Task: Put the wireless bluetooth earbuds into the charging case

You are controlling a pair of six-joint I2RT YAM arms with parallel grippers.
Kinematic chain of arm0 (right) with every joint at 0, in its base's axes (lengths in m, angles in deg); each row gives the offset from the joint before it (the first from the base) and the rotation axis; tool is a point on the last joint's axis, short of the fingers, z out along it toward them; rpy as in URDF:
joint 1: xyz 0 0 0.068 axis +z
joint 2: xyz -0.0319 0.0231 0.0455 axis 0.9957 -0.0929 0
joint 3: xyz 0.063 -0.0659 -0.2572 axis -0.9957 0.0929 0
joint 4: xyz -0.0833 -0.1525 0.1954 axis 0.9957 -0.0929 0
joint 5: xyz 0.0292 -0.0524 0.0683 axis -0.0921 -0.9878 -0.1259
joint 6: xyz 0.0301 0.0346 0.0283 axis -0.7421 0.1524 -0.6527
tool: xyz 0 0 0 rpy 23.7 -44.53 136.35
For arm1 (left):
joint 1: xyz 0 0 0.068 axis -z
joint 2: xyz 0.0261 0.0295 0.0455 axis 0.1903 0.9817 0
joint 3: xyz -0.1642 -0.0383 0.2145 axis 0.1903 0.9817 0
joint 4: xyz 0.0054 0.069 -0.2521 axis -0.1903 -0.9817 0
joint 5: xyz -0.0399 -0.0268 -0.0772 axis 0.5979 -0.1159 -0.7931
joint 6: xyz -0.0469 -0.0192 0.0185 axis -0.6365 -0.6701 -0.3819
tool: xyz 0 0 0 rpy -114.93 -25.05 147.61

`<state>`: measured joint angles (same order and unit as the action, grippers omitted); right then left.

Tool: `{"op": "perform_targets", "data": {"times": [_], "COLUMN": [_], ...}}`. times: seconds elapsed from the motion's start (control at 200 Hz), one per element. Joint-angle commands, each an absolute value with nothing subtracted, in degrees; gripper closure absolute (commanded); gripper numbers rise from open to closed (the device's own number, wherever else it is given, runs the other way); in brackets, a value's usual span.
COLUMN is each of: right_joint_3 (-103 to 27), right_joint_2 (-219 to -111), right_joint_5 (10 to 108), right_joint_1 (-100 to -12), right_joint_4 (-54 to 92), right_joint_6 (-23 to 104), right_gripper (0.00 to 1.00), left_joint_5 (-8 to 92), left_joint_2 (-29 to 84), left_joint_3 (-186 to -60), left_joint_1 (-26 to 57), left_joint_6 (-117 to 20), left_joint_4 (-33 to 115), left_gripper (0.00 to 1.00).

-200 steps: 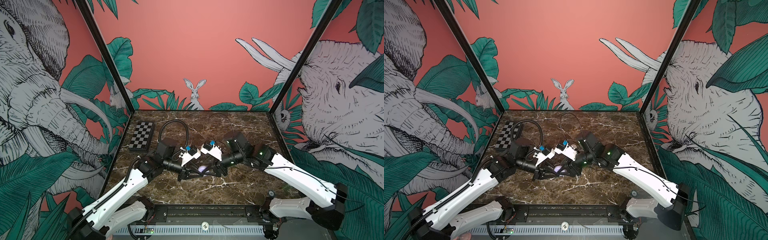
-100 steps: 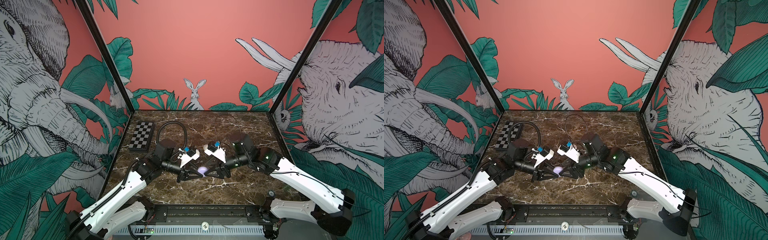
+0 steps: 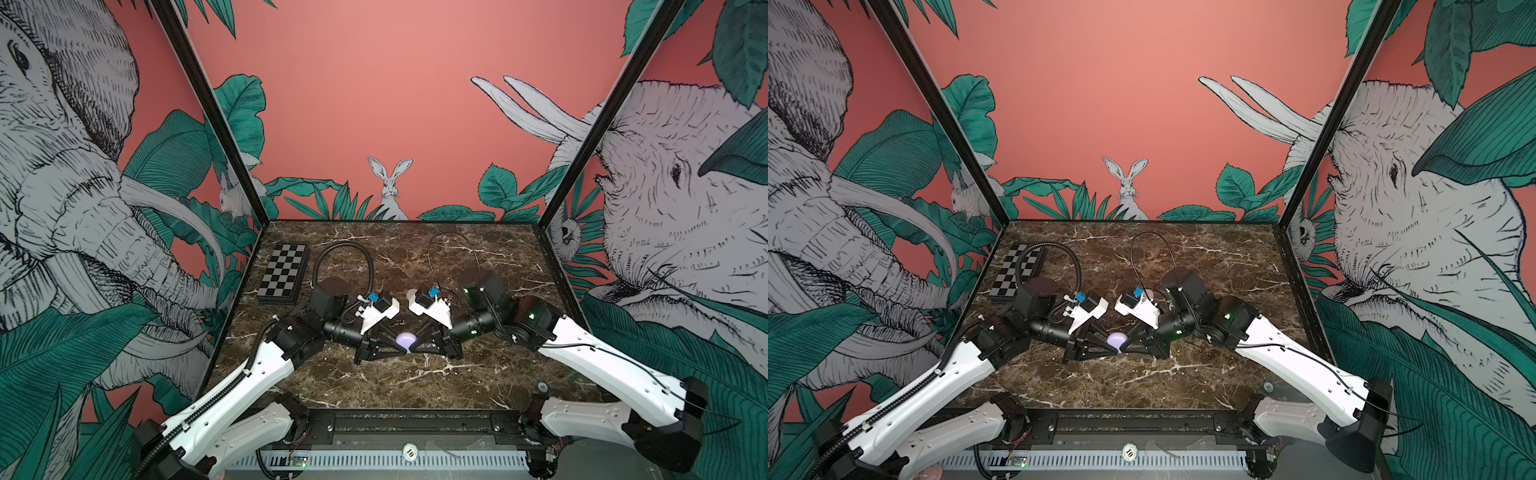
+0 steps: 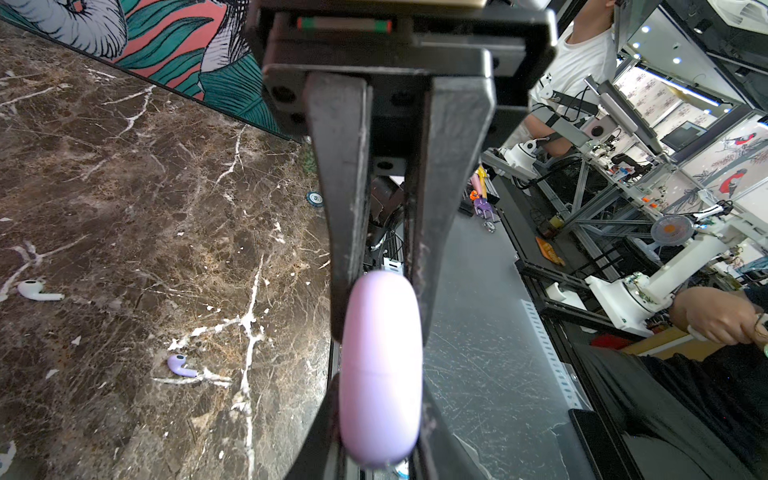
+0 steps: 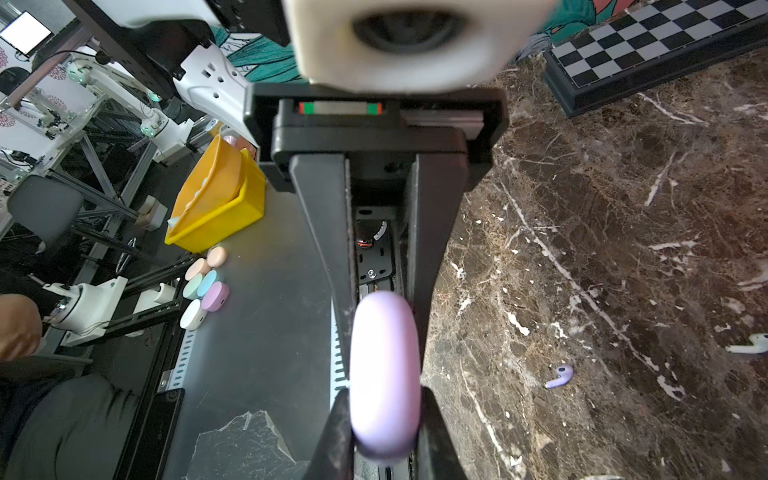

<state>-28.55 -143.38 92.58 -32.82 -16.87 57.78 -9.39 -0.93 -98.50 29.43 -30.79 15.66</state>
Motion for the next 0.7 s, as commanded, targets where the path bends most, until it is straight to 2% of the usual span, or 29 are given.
{"op": "perform_targets", "data": {"times": [0.0,0.045,0.13,0.69], "right_joint_3": [-30.78,-31.39,-32.67,-38.55], "right_joint_2": [-144.06,-144.40,-145.15,-149.82], "right_joint_5": [93.97,93.74,93.22,90.95], "right_joint_1": [-32.70,-32.68,-32.72,-32.68], "right_joint_4": [-17.19,-18.44,-20.94,-30.10], "right_joint_6": [59.33,59.97,61.09,64.68], "right_gripper": [1.00,1.00,1.00,1.00], "left_joint_5": [-10.62,-10.29,-10.36,-8.49], "left_joint_2": [-0.48,-0.43,-0.38,-0.19], "left_joint_3": [-98.44,-98.70,-99.28,-101.35], "left_joint_1": [29.55,29.55,29.55,29.55], "left_joint_6": [-30.97,-30.73,-30.18,-27.88], "left_joint_4": [16.50,15.91,15.05,10.92], "left_gripper": [0.87,0.71,0.61,0.62]}}
